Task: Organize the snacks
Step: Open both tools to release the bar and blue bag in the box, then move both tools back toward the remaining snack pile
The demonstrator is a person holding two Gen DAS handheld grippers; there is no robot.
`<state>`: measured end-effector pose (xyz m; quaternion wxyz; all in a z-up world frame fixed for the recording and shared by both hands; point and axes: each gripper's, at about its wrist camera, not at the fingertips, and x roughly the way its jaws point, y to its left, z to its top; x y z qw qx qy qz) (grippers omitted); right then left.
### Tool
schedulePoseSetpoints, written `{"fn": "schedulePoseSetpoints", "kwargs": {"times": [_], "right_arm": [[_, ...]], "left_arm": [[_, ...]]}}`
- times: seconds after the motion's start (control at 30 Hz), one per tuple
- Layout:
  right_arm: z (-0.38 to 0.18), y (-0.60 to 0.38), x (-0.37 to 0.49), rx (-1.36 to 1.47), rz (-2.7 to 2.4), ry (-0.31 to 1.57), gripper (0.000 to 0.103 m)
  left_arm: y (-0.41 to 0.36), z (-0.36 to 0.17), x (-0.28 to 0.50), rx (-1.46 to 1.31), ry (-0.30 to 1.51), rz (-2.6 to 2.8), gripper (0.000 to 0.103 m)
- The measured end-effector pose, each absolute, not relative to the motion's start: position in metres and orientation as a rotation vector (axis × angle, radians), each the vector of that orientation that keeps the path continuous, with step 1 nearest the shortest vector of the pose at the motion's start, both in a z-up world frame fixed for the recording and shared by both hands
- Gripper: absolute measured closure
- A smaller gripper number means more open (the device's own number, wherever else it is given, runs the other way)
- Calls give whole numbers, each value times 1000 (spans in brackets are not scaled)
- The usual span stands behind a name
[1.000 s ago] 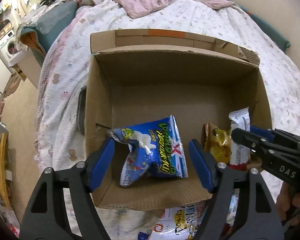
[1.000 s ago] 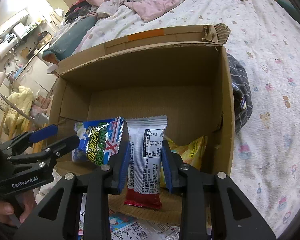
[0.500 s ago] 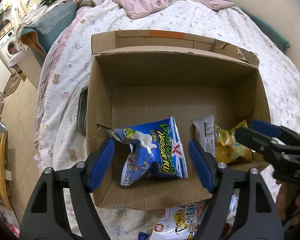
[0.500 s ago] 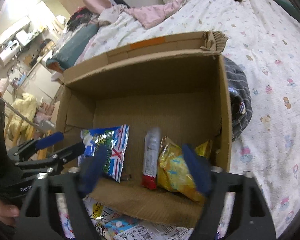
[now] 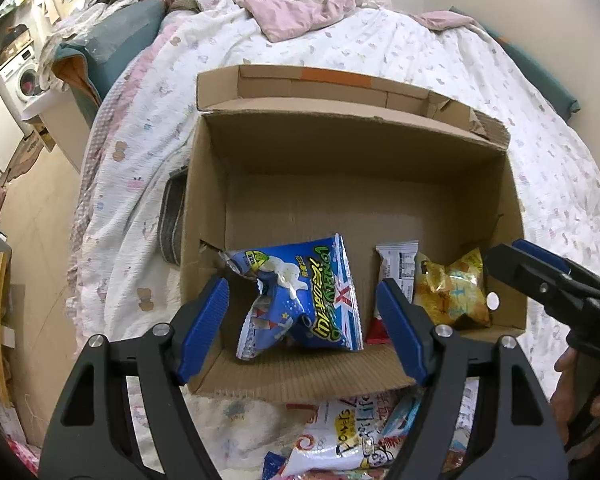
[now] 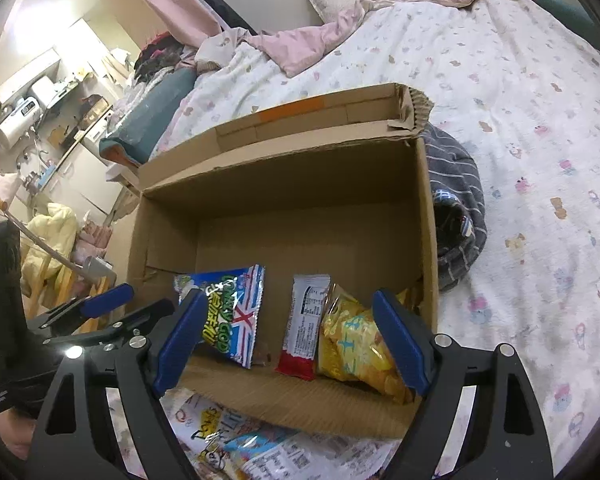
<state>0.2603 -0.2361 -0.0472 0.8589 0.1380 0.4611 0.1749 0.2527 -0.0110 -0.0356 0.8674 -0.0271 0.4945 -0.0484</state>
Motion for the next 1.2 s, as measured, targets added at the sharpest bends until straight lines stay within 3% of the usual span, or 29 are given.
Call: {"fn": "schedulePoseSetpoints", "kwargs": {"times": [0.43, 0.97, 1.07, 1.2], "right_arm": [[-7, -269, 192, 354, 353, 896, 17], [-28, -302, 127, 353, 286, 963, 17], [-39, -313, 124, 371, 281, 1004, 8], [-61, -313, 126, 410, 288, 1084, 7]], "left_arm": [[17, -8, 194, -148, 986, -77, 29], [22, -21, 137, -155, 1026, -58, 29], [19, -27, 136, -161, 1041, -63, 29], [22, -31, 136, -196, 1062, -53, 29]]}}
